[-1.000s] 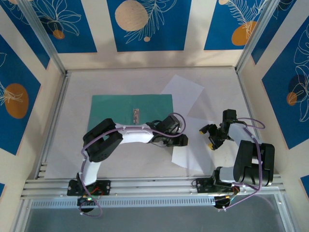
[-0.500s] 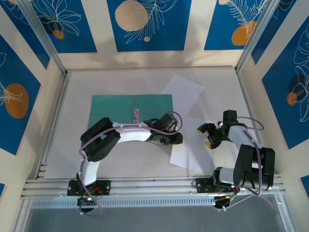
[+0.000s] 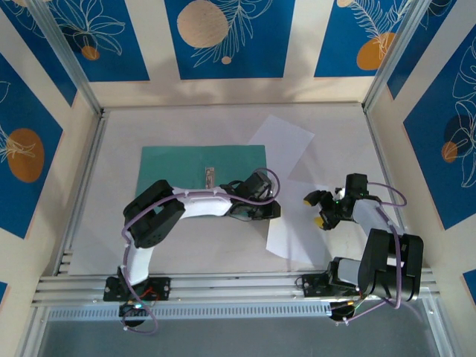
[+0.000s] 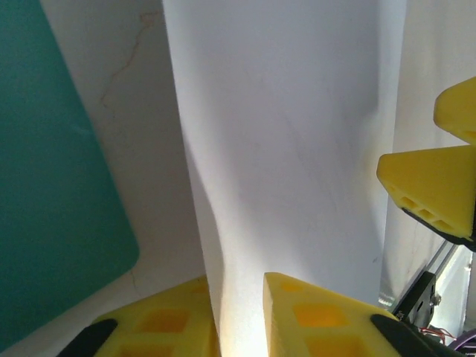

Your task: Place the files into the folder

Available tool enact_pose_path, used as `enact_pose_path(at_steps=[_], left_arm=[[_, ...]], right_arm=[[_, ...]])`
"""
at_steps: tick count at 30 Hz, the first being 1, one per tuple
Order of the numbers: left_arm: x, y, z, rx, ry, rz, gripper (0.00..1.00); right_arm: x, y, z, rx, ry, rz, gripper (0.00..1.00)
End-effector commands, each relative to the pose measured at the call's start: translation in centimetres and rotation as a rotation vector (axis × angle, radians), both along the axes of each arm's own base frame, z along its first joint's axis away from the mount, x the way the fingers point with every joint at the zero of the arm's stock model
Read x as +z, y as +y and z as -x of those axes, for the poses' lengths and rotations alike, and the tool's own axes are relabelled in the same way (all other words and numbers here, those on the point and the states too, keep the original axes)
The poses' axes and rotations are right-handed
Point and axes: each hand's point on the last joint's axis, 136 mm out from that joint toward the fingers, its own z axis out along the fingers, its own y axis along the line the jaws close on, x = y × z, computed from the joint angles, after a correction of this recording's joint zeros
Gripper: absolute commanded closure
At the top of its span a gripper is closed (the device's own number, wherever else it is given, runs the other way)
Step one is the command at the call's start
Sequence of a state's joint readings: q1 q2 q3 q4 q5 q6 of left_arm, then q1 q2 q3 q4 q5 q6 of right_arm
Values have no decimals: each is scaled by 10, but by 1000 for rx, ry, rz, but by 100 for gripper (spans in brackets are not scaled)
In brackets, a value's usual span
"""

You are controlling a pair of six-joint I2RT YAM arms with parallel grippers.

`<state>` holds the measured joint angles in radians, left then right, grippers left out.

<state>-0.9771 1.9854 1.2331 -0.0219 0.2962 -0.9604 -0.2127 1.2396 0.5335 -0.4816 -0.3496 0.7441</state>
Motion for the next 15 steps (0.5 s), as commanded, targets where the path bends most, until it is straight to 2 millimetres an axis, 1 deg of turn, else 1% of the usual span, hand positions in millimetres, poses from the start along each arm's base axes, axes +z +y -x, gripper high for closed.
enact_pose_path(at_steps=[1,4,8,12,15], left_arm=[[8,-1,-6,-2,-7,11,86],[11,2,-9,-2,-21,-8,96],[30,4,-13,-20,-66,-2,100],[63,14,-19,-57,-160,-20,100],[95,23,-24,-87,-235,-27,100]], right_arm=[[9,7,1,25,-40,-42,26],[23,10,-4,42,-97,-61,26],[48,18,-10,77,-201,-104,26],[80,26,-16,109,-336,-151,26],[111,33,-19,140,-465,-184,24]])
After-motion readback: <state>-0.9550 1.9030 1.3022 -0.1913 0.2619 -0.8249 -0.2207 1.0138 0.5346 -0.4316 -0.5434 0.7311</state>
